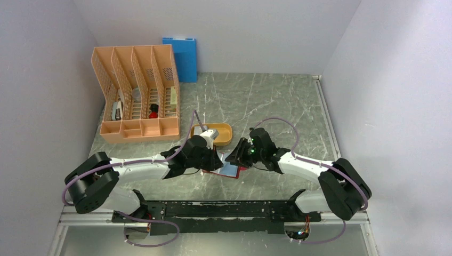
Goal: Put the credit cards into the card holder
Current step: Open the card holder at the center of the board.
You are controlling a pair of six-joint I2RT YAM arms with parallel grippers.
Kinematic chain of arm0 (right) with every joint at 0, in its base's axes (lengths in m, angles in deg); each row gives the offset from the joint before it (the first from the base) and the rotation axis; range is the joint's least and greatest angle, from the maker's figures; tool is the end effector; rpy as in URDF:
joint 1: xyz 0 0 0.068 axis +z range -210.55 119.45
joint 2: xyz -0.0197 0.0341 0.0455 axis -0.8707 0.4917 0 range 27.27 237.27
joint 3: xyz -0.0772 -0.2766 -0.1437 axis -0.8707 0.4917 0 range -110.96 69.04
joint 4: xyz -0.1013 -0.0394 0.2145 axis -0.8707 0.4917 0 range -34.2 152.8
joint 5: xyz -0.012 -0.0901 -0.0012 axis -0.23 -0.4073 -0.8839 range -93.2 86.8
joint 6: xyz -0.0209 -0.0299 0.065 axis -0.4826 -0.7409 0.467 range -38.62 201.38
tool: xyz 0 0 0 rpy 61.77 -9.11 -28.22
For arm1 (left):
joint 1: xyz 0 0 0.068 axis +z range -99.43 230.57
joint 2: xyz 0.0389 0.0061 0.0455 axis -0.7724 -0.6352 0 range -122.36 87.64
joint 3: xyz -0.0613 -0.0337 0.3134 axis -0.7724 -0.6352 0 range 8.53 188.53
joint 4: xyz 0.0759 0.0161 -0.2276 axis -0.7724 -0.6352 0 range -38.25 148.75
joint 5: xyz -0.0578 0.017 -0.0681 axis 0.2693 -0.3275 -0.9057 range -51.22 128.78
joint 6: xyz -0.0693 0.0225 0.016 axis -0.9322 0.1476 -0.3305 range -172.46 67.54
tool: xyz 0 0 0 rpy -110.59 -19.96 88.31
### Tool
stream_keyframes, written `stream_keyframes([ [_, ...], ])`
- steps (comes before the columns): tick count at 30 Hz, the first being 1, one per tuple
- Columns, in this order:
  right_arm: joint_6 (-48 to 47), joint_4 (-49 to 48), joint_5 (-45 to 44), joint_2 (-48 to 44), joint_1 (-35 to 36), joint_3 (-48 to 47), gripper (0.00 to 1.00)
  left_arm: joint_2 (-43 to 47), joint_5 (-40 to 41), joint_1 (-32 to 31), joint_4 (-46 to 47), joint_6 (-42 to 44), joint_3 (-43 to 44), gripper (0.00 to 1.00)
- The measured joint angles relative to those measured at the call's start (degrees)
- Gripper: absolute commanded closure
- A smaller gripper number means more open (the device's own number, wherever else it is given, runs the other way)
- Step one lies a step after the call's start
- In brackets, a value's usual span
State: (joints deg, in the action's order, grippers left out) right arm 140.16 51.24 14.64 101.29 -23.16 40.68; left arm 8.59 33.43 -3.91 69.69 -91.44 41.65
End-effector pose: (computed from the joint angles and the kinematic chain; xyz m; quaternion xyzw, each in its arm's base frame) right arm 0.1732 0.1567 0.2101 0.1038 0.8956 0.3986 0.1681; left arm 0.1523 -0.2231 0.2252 0.1408 0.8750 -0.3642 0.2861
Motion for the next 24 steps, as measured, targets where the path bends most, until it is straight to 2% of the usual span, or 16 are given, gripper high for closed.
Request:
stream_keyframes([
  [4, 0.35, -0.24, 0.68, 2.45, -0.2, -0.02, 0.74, 0.2, 0.0, 0.0, -0.04, 0.33, 0.0, 0.92],
  [10, 0.26, -1.27, 1.01, 3.65, -0.39, -0.02, 0.87, 0.33, -0.04, 0.0, -0.39, 1.03, 0.0, 0.67],
  [13, -0.09, -1.57, 1.03, 3.65, -0.5, -0.02, 0.93, 1.31, -0.02, 0.0, -0.92, 1.31, 0.0, 0.6],
  [18, -1.44, -1.92, 1.31, 3.65, -0.74, -0.07, 0.95, 4.02, 0.02, 0.0, -1.16, 1.31, 0.0, 0.55],
  [24, -3.85, -2.99, 3.04, 4.04, -0.96, -1.01, 0.96, 4.63, 0.74, 0.0, -1.4, 1.33, 0.0, 0.55],
])
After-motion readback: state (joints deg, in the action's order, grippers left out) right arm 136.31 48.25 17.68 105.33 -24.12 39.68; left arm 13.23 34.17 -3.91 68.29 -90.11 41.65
